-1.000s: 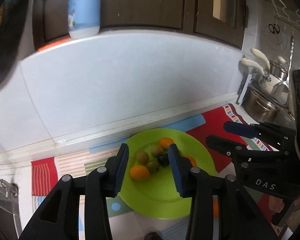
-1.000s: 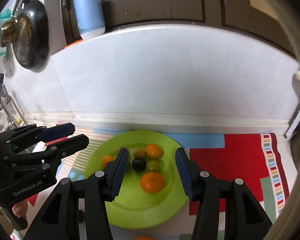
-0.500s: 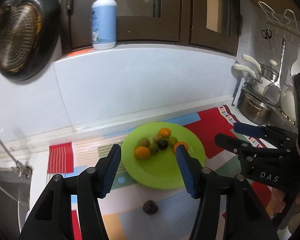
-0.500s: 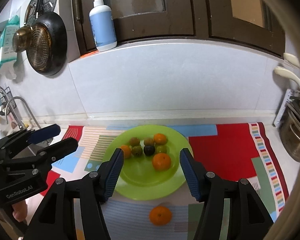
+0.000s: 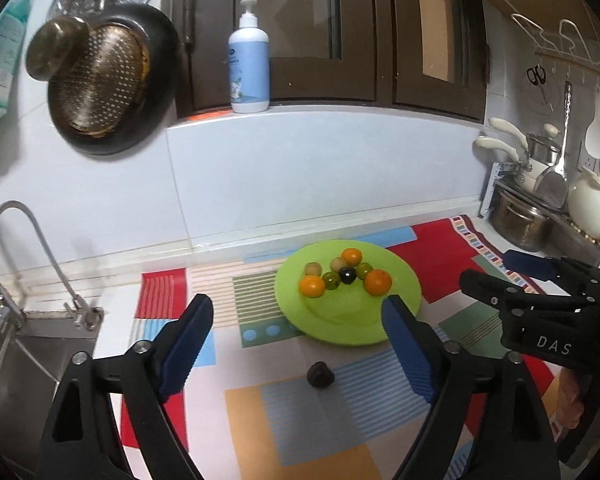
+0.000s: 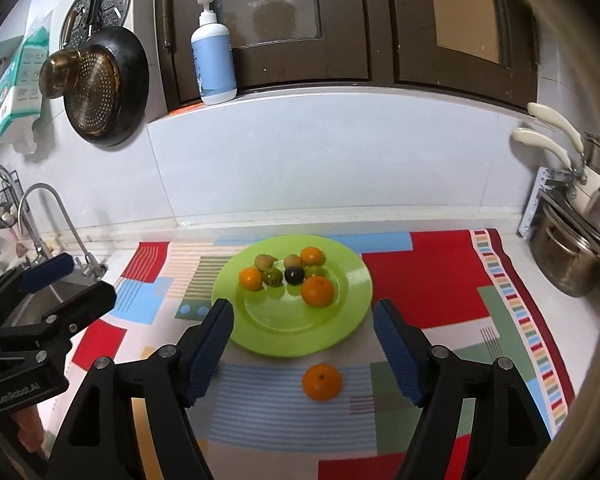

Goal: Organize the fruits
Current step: 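Withdraw both open grippers from the plate toward the last plum and orange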

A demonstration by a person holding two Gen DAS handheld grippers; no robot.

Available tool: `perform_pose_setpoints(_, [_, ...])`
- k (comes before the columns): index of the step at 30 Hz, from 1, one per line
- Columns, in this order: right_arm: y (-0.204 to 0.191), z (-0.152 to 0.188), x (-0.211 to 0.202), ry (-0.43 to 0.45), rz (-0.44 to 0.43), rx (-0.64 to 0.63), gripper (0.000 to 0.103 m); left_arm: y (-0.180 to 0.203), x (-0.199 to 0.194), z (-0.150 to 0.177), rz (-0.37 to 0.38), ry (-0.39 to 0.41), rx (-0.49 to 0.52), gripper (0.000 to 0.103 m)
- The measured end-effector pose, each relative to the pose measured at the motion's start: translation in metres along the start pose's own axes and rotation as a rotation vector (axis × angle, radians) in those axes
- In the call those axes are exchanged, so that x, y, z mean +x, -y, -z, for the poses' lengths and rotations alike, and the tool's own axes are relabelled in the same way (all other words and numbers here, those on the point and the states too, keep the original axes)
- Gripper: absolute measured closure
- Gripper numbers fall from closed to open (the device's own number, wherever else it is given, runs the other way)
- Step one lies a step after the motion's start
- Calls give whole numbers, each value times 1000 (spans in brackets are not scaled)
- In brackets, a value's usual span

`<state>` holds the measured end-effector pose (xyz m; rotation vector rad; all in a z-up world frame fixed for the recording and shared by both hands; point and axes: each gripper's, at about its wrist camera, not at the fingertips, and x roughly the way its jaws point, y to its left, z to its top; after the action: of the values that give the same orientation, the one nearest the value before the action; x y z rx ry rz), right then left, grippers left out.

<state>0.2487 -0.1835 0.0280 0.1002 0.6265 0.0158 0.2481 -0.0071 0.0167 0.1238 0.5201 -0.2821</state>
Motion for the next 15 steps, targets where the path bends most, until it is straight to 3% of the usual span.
perform_pose_setpoints(15, [2,30,-5,-31,61,-12,30,3,-5,28,-23,-15,32,12])
